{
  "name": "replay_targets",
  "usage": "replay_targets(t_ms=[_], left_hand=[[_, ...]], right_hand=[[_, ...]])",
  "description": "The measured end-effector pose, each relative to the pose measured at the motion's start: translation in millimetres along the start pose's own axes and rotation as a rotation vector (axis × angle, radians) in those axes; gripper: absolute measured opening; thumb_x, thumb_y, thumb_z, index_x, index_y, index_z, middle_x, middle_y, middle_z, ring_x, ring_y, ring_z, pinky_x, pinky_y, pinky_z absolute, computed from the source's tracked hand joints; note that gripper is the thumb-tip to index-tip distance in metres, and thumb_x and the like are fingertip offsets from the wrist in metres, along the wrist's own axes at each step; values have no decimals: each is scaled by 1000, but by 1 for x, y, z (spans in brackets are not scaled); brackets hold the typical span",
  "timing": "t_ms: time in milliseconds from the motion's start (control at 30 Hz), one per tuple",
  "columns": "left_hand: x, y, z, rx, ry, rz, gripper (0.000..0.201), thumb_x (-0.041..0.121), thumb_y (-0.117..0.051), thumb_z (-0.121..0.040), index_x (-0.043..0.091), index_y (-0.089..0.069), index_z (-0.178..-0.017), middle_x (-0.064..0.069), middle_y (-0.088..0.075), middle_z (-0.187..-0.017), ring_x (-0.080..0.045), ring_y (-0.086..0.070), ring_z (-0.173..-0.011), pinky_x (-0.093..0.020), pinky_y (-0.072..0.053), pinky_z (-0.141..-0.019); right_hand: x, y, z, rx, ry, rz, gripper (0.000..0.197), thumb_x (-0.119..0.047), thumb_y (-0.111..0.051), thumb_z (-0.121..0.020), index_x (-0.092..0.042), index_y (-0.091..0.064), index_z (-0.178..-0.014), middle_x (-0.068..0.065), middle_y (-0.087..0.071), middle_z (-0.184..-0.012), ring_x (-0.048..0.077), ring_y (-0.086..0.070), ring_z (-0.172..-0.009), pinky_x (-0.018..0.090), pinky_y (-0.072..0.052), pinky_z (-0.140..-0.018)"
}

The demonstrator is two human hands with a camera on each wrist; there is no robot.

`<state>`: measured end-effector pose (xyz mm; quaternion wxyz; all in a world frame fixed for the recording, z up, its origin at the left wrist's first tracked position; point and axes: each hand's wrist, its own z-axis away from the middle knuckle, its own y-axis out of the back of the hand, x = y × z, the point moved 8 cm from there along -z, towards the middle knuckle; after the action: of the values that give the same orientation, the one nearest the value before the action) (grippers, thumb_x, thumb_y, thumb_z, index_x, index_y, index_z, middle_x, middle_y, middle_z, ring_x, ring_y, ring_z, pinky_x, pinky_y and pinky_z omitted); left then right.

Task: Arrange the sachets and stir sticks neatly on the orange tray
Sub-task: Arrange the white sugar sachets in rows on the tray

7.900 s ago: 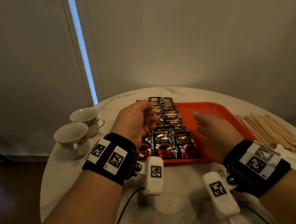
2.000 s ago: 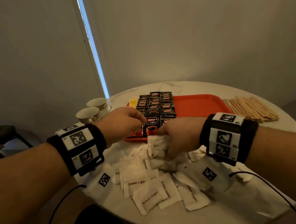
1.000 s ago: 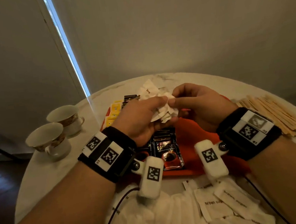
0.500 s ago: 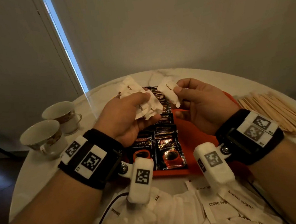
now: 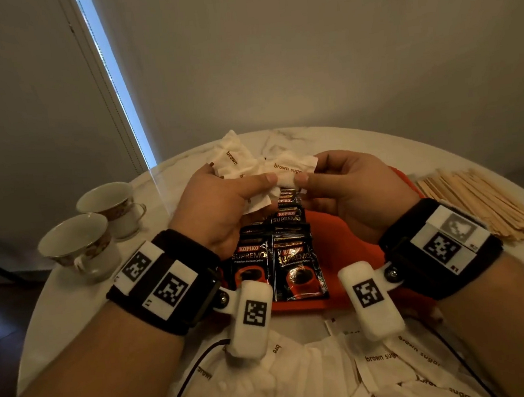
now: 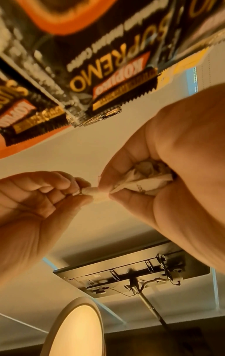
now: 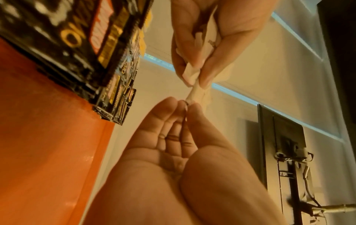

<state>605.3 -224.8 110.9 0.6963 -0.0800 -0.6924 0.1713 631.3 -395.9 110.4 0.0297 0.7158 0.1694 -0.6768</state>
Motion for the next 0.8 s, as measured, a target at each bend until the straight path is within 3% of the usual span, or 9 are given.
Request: replay_targets(t_ms=[67, 167, 233, 333, 467, 633, 700, 800], left_hand=[[2, 4, -1, 42, 6, 14, 32, -10, -75, -84, 3, -64, -111, -12, -77, -91, -22, -77, -70, -31, -61, -55], [5, 13, -5, 99, 12, 33, 29, -7, -76, -85, 8, -63, -106, -10, -75, -92, -18, -77, -66, -29, -62, -57], [4, 17, -7, 126, 22, 65, 28, -6, -75, -86, 9, -62, -105, -12, -74, -95, -18, -77, -67, -30, -64, -59], [2, 21, -10, 147, 29, 80, 28, -5, -74, -87, 10, -61, -106, -13, -73, -102, -24, -76, -82, -30, -63, -59], [0, 27, -15, 164, 28, 81, 31, -5, -75, -87, 9, -61, -112, -14, -73, -104, -26, -74, -86, -29, -61, -57], [-2, 31, -18, 181, 32, 84, 36, -5, -75, -87, 6, -61, -118, -16, -73, -106, -26, -75, -84, -28, -61, -57], [-2, 31, -18, 179, 35, 84, 34, -5, -75, -87, 7, -62, -116, -16, -73, -106, -27, -74, -85, -29, -61, -57], [-2, 31, -18, 178, 40, 78, 30, -5, -75, -87, 10, -62, -109, -13, -73, -101, -24, -76, -78, -30, -63, -59]], right_hand=[[-1, 15, -9, 107, -7, -32, 9, 0, -72, -87, -7, -67, -90, 7, -75, -84, 15, -70, -69, 27, -57, -65], [8, 53, -34, 335, -78, -59, 17, 6, -72, -88, -9, -64, -92, 9, -68, -76, 14, -62, -55, 27, -54, -55], [18, 74, -54, 396, -162, 60, 20, 9, -69, -88, -10, -62, -89, 10, -62, -74, 15, -59, -53, 25, -53, -51], [29, 96, -81, 395, -278, 358, 22, 4, -70, -89, -13, -61, -78, 11, -62, -77, 22, -61, -67, 33, -54, -66], [39, 109, -108, 345, -348, 573, 17, -7, -77, -84, -19, -65, -84, 7, -70, -92, 26, -72, -92, 42, -61, -89], [38, 98, -117, 315, -357, 631, 16, -4, -74, -86, -16, -64, -85, 8, -71, -91, 21, -71, -84, 39, -62, -88], [40, 99, -117, 314, -361, 591, 14, -2, -72, -87, -11, -69, -98, 10, -72, -95, 21, -72, -84, 40, -62, -87], [39, 103, -118, 369, -343, 503, 30, -4, -68, -90, -1, -66, -120, 9, -71, -89, 22, -73, -80, 40, -63, -84]])
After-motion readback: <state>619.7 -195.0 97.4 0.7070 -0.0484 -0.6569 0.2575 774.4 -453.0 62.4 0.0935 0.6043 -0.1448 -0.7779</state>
